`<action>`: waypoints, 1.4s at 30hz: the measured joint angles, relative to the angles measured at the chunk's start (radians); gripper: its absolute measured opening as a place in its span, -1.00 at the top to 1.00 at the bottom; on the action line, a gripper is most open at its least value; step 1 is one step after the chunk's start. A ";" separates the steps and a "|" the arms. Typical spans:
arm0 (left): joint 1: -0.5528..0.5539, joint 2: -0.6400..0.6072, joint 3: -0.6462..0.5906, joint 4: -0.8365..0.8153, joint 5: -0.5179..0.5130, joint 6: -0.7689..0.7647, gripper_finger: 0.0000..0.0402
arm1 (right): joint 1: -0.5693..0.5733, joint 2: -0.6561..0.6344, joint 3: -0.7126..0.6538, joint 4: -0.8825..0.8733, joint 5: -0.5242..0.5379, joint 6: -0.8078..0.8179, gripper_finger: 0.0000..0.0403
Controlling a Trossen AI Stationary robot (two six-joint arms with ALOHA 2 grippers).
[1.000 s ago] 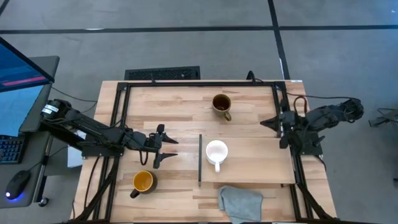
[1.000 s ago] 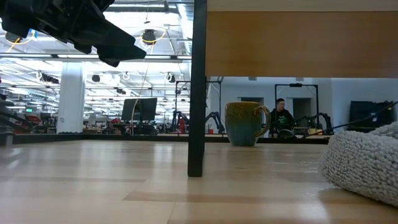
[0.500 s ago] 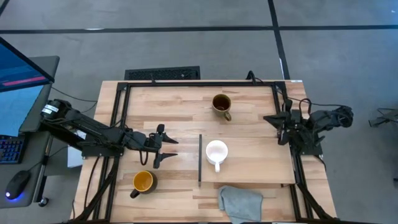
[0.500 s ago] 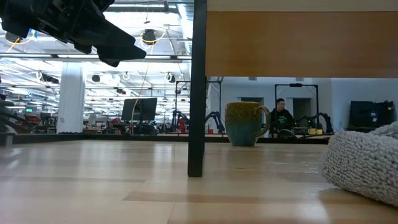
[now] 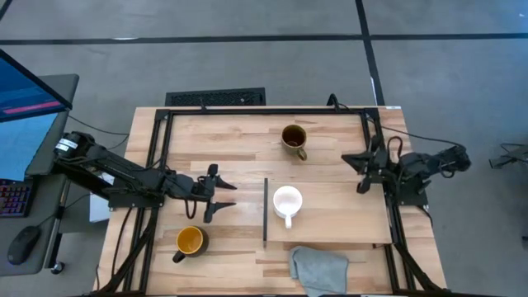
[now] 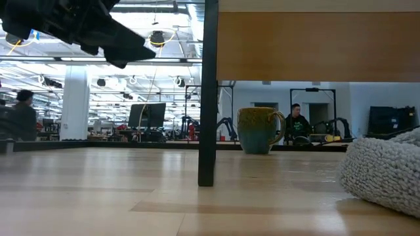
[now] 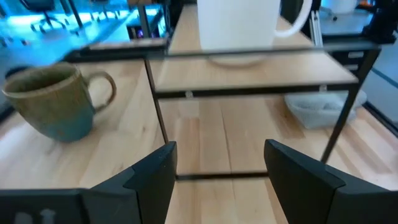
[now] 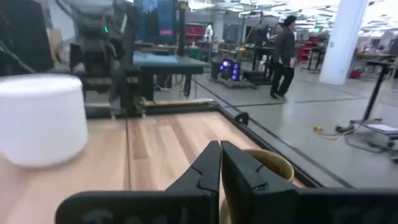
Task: Stack small to large cups/mugs on shelf
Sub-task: Put the black mug on the center of the table
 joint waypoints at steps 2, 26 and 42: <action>0.000 0.000 0.000 0.021 -0.004 0.005 -0.16 | -0.013 0.000 -0.013 0.022 -0.001 -0.009 0.83; 0.000 -0.093 0.000 -0.077 0.241 -0.155 -0.16 | -0.085 0.000 -0.016 0.026 -0.002 -0.019 0.83; -0.036 -0.093 0.351 -0.925 0.376 0.044 -0.16 | -0.085 0.000 -0.016 0.026 -0.003 -0.007 0.83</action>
